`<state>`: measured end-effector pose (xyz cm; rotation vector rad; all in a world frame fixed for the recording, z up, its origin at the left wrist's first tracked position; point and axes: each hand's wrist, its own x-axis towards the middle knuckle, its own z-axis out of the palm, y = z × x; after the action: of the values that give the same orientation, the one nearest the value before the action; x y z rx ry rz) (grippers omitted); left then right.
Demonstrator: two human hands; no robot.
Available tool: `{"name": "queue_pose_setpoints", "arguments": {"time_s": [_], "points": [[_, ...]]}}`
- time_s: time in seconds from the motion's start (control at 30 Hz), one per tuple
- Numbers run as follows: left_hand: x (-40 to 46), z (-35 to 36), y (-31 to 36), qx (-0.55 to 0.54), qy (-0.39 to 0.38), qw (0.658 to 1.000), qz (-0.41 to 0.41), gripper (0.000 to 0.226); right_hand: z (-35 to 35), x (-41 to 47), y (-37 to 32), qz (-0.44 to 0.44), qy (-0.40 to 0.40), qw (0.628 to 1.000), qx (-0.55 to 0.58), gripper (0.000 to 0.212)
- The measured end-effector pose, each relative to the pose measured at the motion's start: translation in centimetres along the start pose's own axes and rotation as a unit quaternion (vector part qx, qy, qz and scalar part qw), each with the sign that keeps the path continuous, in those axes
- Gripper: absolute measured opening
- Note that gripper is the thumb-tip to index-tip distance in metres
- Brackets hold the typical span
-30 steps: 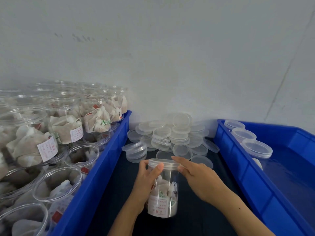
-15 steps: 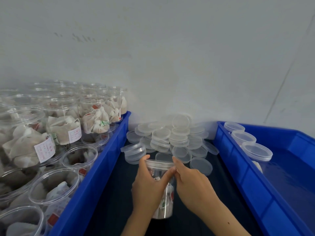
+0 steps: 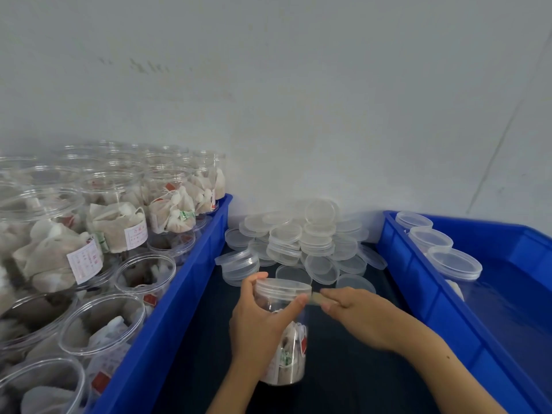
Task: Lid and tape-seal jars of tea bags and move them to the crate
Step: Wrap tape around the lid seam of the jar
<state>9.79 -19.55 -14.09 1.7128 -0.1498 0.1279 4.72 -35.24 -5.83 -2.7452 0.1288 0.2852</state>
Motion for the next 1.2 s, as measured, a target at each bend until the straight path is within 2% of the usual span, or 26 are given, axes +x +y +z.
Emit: {"name": "queue_pose_setpoints", "arguments": {"time_s": [0.17,0.4,0.53,0.63,0.87,1.13,1.2], "points": [[0.3,-0.4,-0.5,-0.017,-0.015,1.0,0.01,0.085,0.4,0.6,0.6,0.005,0.007,1.0,0.023,0.036],[2.1,-2.4,-1.4,-0.062,-0.057,0.996,0.003,0.077,-1.5,-0.9,2.5,-0.019,-0.03,0.997,0.07,0.03],[2.3,-2.9,-1.5,-0.073,-0.07,0.995,0.009,0.077,-1.5,-1.4,3.4,0.003,-0.038,0.998,0.055,0.031],[2.2,-2.9,-1.6,-0.106,-0.09,0.99,0.005,0.074,-0.9,-1.3,3.2,0.028,-0.001,0.998,0.049,0.03],[2.6,-2.8,-1.9,-0.17,-0.11,0.979,-0.033,0.078,0.8,-0.5,2.4,0.006,0.114,0.993,0.02,0.036],[2.7,-2.4,-2.7,-0.227,-0.139,0.96,-0.089,0.078,1.5,0.0,1.3,-0.009,0.134,0.991,0.001,0.037],[2.7,-2.4,-2.7,-0.217,-0.153,0.96,-0.092,0.089,1.4,0.0,1.3,-0.014,0.139,0.99,-0.01,0.037]]}}
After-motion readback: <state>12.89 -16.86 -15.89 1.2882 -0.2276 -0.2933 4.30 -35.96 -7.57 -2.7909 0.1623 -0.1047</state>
